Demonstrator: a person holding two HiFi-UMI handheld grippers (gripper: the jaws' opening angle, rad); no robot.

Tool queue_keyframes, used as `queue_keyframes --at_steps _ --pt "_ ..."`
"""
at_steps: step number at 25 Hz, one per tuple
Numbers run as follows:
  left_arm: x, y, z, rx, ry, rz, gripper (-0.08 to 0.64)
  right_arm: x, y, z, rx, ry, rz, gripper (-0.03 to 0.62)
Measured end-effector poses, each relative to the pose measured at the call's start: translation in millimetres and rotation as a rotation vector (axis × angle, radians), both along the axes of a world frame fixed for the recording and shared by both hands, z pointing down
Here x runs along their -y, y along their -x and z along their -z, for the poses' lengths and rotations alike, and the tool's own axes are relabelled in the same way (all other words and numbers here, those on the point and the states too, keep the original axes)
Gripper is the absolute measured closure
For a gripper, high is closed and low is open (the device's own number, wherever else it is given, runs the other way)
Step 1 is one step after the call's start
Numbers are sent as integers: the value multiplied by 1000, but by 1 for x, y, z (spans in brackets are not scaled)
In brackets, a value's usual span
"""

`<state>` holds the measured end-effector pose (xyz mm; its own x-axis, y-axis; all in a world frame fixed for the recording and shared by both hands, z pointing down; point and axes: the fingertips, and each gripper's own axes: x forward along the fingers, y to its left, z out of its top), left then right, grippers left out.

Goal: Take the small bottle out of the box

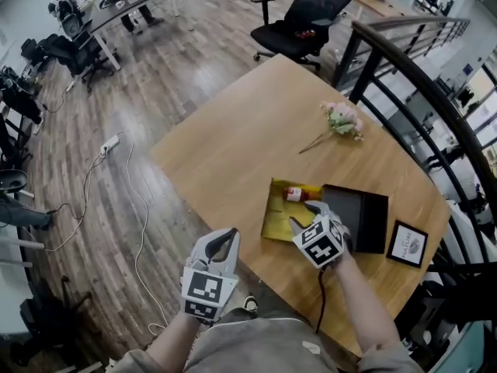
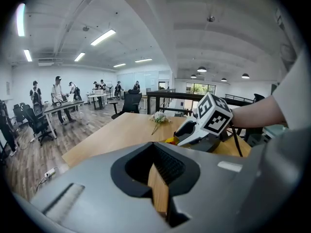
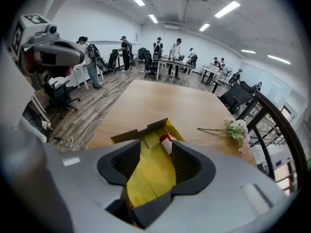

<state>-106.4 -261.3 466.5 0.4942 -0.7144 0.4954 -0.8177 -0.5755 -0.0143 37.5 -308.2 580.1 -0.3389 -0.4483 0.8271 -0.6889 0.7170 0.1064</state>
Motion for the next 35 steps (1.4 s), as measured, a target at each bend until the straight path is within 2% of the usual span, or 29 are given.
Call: queue_keyframes --at_steps 4,10,18,24,29,33,35 --pt "23 -7 -17 23 35 5 560 27 -8 -24 -75 13 25 410" --pt "55 -1 -24 41 61 64 560 48 -10 -54 -153 74 102 408" --pt "61 0 -42 64 97 40 560 65 -11 -93 -271 112 159 403" --pt "67 11 -51 71 112 30 560 78 -13 -104 -343 100 173 394" --pt "66 19 -57 71 119 37 560 72 -14 -108 -435 118 260 394" --pt "64 21 -61 79 129 28 560 62 -5 -101 -375 224 282 399" --pt "65 24 -61 82 132 31 560 63 -2 -103 -394 215 310 396"
